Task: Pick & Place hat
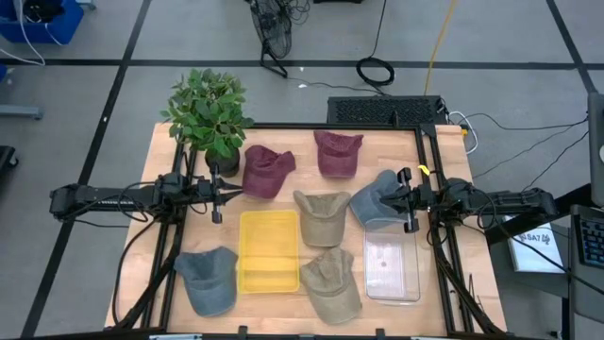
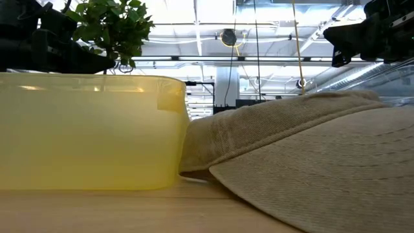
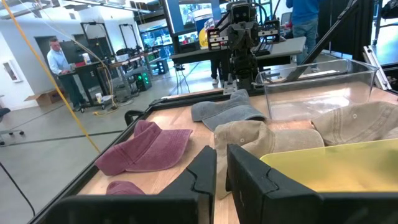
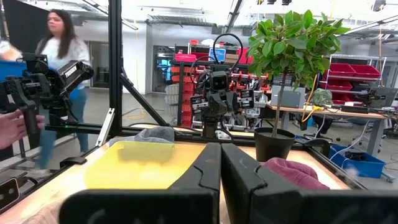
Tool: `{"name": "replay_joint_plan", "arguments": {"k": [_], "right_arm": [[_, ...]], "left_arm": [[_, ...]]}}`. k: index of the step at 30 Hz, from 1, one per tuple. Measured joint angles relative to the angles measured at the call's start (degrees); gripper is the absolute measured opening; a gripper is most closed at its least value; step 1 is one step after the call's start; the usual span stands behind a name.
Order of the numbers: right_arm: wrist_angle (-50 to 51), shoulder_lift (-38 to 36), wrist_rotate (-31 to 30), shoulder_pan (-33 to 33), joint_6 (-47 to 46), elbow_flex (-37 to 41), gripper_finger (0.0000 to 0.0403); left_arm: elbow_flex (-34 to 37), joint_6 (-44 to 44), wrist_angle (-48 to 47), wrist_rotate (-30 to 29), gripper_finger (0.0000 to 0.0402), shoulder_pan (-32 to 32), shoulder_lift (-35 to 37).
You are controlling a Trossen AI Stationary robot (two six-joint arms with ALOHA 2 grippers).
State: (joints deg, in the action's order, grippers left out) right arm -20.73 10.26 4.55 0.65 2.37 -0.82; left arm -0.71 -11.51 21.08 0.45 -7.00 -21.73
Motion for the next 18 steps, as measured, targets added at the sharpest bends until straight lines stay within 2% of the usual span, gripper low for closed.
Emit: {"name": "replay_joint_plan", "arguments": {"k": [18], "right_arm": [[0.0,0.0,0.0,0.0,0.0,0.0,0.0]], "left_arm": [[0.0,1.1,2.8,-0.5,0.0047,0.0,0.0]]}}
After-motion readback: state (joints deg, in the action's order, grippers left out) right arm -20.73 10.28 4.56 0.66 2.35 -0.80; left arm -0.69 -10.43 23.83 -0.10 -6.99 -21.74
